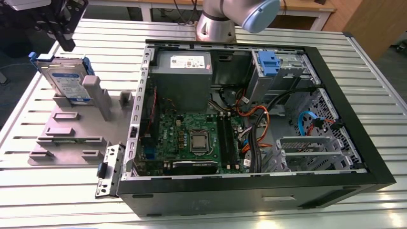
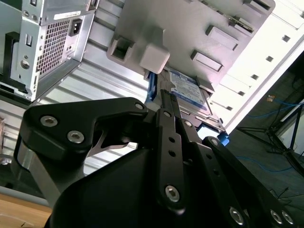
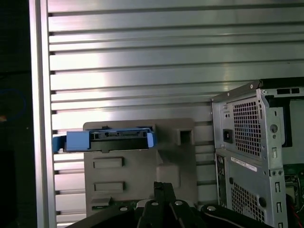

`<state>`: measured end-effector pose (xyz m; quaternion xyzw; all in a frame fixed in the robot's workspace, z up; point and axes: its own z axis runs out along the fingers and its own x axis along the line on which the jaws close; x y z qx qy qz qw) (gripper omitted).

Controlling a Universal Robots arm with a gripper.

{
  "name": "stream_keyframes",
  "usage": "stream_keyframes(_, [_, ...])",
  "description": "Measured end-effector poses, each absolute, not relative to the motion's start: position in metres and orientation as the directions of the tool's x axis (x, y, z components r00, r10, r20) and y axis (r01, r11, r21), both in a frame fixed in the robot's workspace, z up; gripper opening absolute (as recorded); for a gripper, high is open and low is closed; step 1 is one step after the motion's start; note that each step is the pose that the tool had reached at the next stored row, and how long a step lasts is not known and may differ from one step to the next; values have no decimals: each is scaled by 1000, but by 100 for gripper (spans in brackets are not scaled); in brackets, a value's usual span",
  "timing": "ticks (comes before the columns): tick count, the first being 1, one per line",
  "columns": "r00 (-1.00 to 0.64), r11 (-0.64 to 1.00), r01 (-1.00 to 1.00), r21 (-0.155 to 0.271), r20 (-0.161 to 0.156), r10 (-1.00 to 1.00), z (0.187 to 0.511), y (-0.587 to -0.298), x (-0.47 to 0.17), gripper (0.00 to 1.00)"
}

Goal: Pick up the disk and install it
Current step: 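Reach for the disk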

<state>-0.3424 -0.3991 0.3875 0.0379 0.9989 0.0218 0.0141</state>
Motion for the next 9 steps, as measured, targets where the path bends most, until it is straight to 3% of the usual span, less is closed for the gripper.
stream_keyframes(9, [-997,996,75,45,-27,76,381,-394,-360,11])
